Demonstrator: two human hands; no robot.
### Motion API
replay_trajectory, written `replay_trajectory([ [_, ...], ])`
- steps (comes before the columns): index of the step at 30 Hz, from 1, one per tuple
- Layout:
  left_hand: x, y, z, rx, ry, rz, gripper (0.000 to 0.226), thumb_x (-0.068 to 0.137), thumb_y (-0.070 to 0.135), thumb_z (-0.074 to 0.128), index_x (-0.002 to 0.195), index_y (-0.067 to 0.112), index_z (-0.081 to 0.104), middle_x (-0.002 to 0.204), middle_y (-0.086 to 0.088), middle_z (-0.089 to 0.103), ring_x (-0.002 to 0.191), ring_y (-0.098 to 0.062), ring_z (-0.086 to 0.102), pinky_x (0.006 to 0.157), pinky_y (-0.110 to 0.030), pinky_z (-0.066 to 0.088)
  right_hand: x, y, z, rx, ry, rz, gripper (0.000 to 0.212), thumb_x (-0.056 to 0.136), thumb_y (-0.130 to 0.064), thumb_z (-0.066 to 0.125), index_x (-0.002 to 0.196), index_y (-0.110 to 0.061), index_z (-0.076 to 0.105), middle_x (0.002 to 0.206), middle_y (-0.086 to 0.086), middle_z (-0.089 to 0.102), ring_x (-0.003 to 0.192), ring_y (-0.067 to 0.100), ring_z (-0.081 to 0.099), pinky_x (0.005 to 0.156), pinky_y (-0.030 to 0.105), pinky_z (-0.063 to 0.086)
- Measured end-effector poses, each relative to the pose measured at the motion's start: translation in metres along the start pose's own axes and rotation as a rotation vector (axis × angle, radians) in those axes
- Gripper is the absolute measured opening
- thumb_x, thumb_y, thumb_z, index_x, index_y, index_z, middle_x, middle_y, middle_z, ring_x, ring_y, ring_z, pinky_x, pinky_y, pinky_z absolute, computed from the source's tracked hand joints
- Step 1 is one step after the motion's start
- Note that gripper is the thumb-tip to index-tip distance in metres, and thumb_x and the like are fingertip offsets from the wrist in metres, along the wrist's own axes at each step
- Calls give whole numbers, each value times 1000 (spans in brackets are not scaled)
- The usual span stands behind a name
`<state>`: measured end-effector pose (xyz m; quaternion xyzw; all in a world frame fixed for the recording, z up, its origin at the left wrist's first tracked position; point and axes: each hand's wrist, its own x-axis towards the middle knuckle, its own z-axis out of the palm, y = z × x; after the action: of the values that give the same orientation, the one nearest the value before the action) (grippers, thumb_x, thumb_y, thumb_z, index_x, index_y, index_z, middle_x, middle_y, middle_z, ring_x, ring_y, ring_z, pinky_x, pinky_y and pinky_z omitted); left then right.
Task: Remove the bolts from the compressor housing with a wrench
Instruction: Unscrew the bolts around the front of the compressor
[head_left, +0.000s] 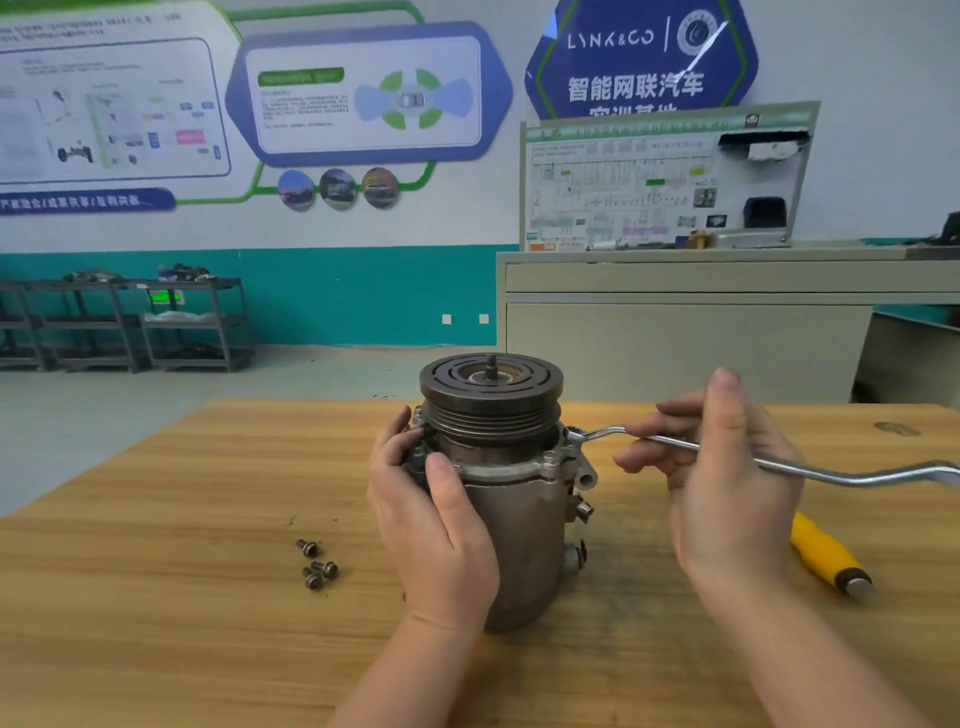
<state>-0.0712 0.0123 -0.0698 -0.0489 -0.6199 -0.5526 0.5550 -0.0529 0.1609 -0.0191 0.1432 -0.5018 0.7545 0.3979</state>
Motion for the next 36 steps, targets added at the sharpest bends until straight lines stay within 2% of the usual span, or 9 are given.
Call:
replay_trajectory([
  [5, 0, -1, 1, 11, 9, 17, 28, 93, 36, 33, 113, 18, 42, 132, -7, 50, 120, -13, 46, 102, -18, 32, -14, -2, 8, -362, -153, -505, 35, 95, -55, 46, 76, -33, 66, 67, -3, 68, 65, 15, 66, 59, 27, 50],
  [8, -1, -1, 2, 14, 13, 24, 30, 91, 38, 37, 113, 18, 42, 129, -1, 48, 118, -9, 44, 101, -21, 34, -12, 0, 20, -485, -84, -596, 48, 98, -54, 37, 68, -23, 58, 59, 4, 63, 60, 21, 62, 56, 35, 46],
  [13, -2, -1, 3, 111, 78, -36, 42, 84, 43, 42, 112, 13, 44, 133, -3, 49, 119, -14, 45, 104, -54, 33, -2, 6, 38, -255, 45, -466, 48, 100, -41, 25, 64, -27, 53, 45, -3, 54, 44, 9, 59, 49, 29, 47],
  [17, 0, -2, 2, -48, 17, -159, 60, 79, 52, 44, 123, 11, 38, 126, 2, 51, 108, 17, 45, 91, -4, 34, 15, 10, 29, 163, 181, -84, 56, 100, -33, 24, 59, -17, 58, 38, 1, 50, 37, 17, 53, 48, 22, 47],
  [20, 7, -9, -3, -91, -47, -172, 51, 78, 51, 42, 119, 20, 42, 106, 17, 55, 96, 21, 51, 79, 3, 33, 35, 18, 15, 384, 153, 389, 53, 101, -31, 27, 65, -12, 60, 37, 0, 42, 39, 19, 52, 50, 24, 41],
  [23, 14, -17, -5, -82, -130, -208, 51, 79, 57, 37, 117, 25, 51, 105, 19, 59, 95, 19, 52, 78, 2, 34, 46, 27, 8, 305, 44, 658, 40, 99, -39, 42, 78, -13, 63, 42, -5, 47, 40, 13, 51, 41, 17, 36],
  [28, 16, -21, -4, -156, -162, -259, 55, 79, 59, 39, 121, 27, 55, 115, 16, 61, 105, 11, 54, 85, -3, 38, 46, 25, -1, 305, -139, 717, 26, 76, -35, 68, 91, -15, 61, 58, -2, 59, 39, 6, 47, 33, 15, 34],
  [33, 21, -23, -8, -165, -213, -256, 68, 79, 60, 43, 127, 15, 57, 123, 4, 62, 115, -1, 55, 95, -11, 42, 36, 16, -5, 508, -65, 566, 13, 99, -19, 45, 94, -12, 56, 67, 6, 66, 51, 13, 61, 44, 19, 48],
  [36, 22, -22, -10, -168, -237, -258, 71, 78, 61, 44, 129, 13, 56, 125, 1, 62, 118, -8, 55, 101, -24, 44, 30, 8, -4, 350, 75, 289, 21, 104, -20, 37, 90, -12, 50, 65, 2, 68, 51, 13, 62, 46, 21, 50],
])
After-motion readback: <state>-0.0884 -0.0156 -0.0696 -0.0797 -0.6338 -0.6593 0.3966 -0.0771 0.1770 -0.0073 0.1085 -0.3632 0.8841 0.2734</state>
